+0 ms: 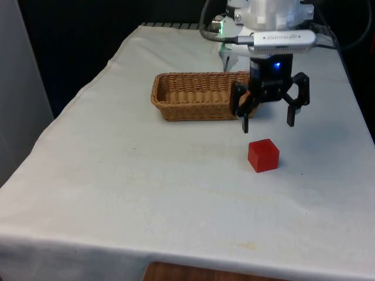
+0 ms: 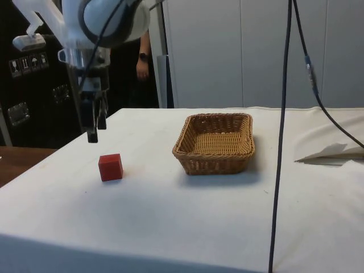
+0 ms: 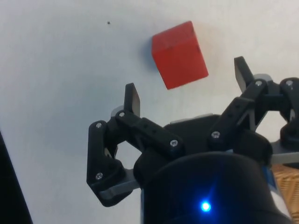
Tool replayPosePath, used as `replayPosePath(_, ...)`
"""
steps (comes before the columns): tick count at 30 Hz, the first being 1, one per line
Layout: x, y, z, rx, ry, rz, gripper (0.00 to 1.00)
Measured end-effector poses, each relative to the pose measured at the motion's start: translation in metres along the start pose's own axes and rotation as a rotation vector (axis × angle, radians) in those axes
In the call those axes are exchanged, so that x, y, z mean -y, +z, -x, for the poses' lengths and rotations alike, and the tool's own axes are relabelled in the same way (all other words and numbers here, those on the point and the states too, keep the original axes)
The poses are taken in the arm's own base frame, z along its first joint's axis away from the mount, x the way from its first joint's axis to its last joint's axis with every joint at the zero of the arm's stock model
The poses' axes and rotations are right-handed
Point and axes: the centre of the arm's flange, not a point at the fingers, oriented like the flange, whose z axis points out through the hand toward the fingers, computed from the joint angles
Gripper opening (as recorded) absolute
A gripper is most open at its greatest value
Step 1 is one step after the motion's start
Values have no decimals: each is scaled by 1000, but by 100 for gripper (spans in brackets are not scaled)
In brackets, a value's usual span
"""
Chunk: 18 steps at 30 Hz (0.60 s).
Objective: Pick up the cube and place it into the basket.
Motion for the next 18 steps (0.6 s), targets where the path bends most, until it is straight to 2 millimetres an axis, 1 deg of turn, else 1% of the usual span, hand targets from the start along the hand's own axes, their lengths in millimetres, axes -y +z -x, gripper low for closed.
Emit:
replayPosePath(5,4,18,8,-9,-8,-1,100)
replayPosePath(6,4,18,8,-9,-8,-1,100)
replayPosePath(9,5,27,13,-15,-15,0,100)
replayPosePath(10,6,33,16,-18,-21,1,100)
replayPosePath(11,6,33,16,-18,-21,1,100)
replayPosePath(18,6,49,18,-32,-46,2,100)
